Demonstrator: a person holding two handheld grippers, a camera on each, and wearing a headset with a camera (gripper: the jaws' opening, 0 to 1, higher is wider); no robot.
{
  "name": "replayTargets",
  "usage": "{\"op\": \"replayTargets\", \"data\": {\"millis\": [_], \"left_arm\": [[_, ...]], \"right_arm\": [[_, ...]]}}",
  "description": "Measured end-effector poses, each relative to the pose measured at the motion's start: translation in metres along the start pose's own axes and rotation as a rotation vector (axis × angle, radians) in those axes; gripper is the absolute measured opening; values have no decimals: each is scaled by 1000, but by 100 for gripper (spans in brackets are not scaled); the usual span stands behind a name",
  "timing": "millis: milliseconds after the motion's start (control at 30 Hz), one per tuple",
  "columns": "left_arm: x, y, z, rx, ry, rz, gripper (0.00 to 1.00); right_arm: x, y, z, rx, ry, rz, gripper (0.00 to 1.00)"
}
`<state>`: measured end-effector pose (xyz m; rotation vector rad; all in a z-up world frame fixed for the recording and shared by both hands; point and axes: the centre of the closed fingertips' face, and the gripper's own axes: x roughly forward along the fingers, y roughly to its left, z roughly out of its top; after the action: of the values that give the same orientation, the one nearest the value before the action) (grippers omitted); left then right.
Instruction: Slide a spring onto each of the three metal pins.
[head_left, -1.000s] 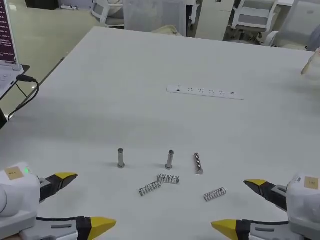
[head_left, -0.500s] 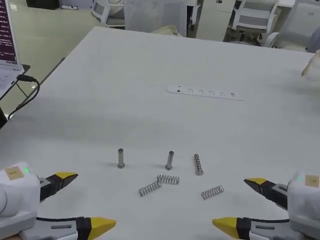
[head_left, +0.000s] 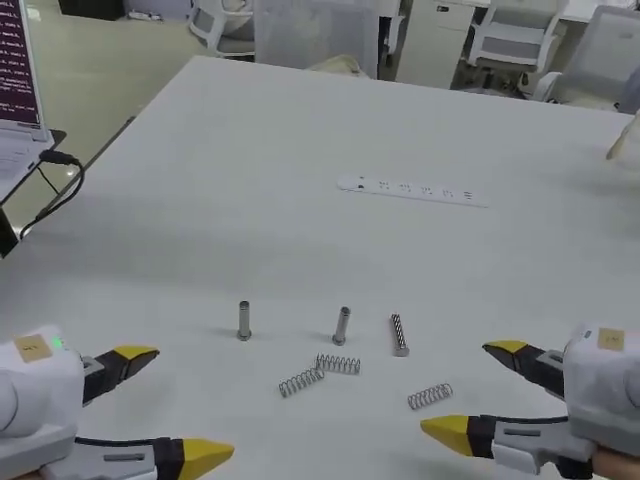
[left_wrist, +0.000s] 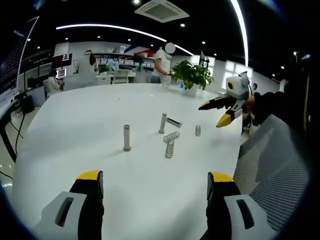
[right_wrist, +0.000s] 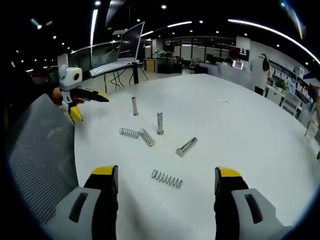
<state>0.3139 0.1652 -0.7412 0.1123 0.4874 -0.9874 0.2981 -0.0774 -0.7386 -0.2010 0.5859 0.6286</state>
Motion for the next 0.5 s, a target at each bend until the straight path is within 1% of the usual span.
{"op": "replayTargets", "data": {"millis": [500], "left_arm": [[0, 1, 1, 2, -4, 7, 82]], "right_arm": [[23, -21, 26, -48, 17, 3, 74]]}}
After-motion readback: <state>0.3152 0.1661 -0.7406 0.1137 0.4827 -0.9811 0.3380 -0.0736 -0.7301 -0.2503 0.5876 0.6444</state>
